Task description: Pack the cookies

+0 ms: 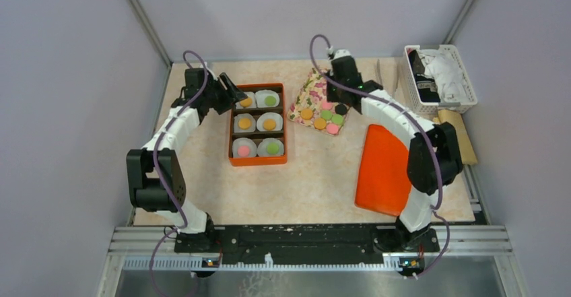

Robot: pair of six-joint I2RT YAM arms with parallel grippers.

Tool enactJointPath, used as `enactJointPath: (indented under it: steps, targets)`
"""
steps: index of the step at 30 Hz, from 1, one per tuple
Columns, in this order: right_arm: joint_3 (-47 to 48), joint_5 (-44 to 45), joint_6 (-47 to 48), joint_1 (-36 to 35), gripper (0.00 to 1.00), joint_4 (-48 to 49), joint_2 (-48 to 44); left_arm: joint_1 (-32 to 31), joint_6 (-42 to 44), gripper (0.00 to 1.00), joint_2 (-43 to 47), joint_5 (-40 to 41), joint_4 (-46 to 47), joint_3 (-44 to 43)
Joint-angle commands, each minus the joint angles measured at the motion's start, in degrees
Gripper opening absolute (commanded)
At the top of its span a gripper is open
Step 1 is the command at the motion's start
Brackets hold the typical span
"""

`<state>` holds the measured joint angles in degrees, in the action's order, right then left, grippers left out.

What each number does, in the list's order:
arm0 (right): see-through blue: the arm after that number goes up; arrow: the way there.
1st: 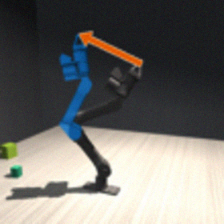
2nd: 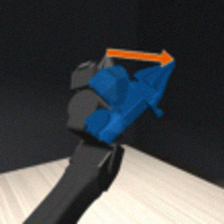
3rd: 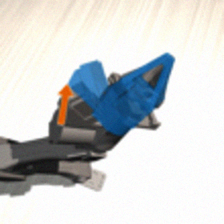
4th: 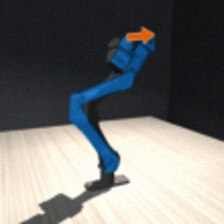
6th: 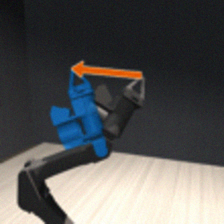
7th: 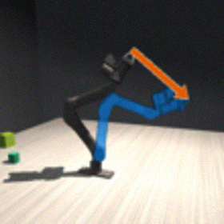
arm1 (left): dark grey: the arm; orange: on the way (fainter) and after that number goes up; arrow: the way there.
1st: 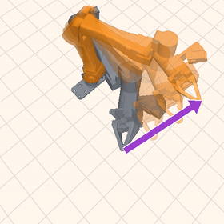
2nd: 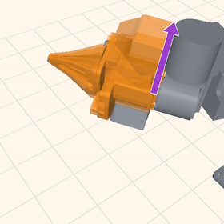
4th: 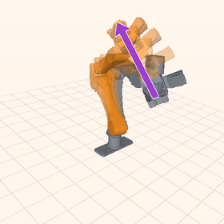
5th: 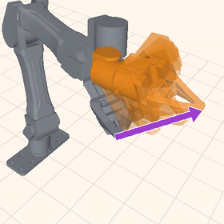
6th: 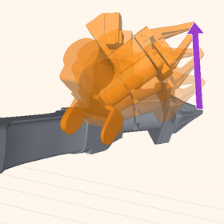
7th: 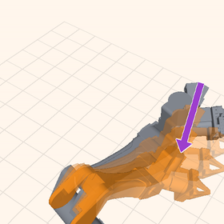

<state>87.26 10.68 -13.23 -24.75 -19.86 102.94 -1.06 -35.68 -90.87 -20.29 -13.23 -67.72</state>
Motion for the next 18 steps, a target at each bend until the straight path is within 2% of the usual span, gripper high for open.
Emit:
enactJointPath:
  steps: [1,4,7,16,18]
  targets:
    - [-6.3,-2.8,1.1,-7.3,0.00,-1.0,-2.2,-0.3,0.5,0.63,3.2,-1.1,2.2,0.3]
    - [-8.6,-3.4,0.9,-12.1,0.00,-2.7,-1.3,-0.3,0.5,0.56,3.9,-1.1,2.2,0.6]
    - [-10.3,-5.3,-1.3,-13.6,0.00,-2.4,1.2,-0.3,0.3,0.48,4.1,-1.2,2.2,0.8]
    - [-6.1,-2.6,-2.9,-13.7,0.00,-4.3,10.6,-0.3,1.0,0.03,4.4,-0.5,0.6,0.4]
    - [-4.9,-1.8,-2.9,-13.6,0.00,-4.8,12.1,-0.3,1.0,0.00,4.4,-0.4,0.5,0.3]
